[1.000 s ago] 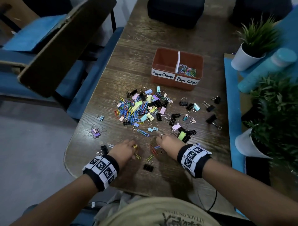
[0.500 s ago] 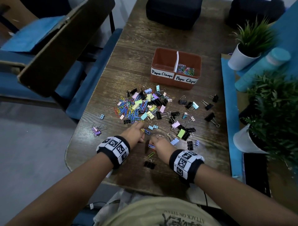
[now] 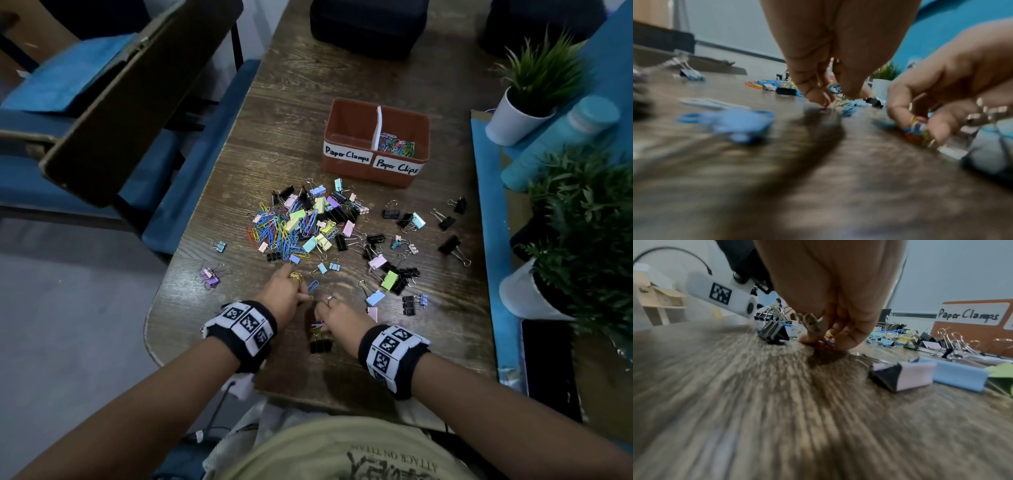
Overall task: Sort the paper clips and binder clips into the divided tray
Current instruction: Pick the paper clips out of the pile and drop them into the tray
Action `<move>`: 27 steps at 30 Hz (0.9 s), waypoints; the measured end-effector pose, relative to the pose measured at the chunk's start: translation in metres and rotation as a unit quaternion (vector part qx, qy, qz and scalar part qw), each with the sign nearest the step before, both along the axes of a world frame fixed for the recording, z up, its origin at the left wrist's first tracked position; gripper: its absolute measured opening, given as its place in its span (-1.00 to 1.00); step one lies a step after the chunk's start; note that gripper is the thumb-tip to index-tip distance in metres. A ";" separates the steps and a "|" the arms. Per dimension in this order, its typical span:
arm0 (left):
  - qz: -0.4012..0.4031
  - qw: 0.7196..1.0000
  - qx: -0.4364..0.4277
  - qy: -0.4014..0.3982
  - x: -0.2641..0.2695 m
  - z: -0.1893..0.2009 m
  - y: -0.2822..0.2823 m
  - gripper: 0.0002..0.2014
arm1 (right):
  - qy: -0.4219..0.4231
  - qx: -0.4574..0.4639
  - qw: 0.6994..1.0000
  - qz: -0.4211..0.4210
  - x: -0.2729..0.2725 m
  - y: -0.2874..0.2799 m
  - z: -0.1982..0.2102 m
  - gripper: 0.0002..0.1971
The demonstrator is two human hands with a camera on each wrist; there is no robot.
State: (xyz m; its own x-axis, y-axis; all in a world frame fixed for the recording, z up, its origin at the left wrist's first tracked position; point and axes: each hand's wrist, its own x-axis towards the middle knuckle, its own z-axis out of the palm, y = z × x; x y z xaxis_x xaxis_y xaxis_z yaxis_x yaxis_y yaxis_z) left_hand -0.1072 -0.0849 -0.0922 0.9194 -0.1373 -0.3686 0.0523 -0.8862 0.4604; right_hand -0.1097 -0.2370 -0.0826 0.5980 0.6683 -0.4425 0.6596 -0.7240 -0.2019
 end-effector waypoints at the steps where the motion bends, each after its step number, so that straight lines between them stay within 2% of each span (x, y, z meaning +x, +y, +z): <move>1: 0.017 1.000 -0.002 -0.005 0.002 -0.001 -0.006 -0.89 | -0.009 -0.020 1.000 0.008 -0.002 0.001 0.001 -0.67; 2: 0.022 1.000 0.006 -0.015 0.002 -0.003 -0.012 -0.92 | -0.018 -0.040 0.999 0.021 -0.003 0.003 0.001 -0.64; 4: 0.010 1.000 0.006 -0.004 0.003 -0.007 -0.019 -0.84 | -0.028 -0.066 0.997 0.040 -0.007 0.005 0.001 -0.61; 6: -0.039 0.998 0.045 0.026 0.001 -0.001 -0.025 -0.75 | -0.023 -0.071 0.997 0.036 -0.009 0.004 -0.002 -0.61; 11: -0.065 0.988 0.135 0.021 0.001 0.000 -0.024 -0.69 | -0.018 -0.059 0.998 0.010 -0.012 -0.006 0.002 -0.65; 17: -0.096 0.983 0.155 0.024 0.002 0.001 -0.026 -0.60 | -0.010 -0.040 0.999 0.009 -0.008 -0.015 0.008 -0.68; 22: -0.118 0.974 0.186 0.056 -0.001 0.008 -0.027 -0.65 | 0.019 0.007 0.998 -0.062 0.013 -0.029 0.023 -0.60; 27: -0.124 0.979 0.150 0.062 0.006 0.005 -0.027 -0.65 | -0.002 0.036 0.990 -0.135 0.048 -0.050 0.046 -0.60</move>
State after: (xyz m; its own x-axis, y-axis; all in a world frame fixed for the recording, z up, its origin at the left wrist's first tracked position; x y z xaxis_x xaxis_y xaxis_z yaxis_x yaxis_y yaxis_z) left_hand -0.1010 -0.1123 -0.0872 0.8172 -0.2194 -0.5330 -0.1428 -0.9730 0.1815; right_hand -0.0621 -0.2870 -0.0368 0.7609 0.5137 -0.3964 0.4446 -0.8577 -0.2581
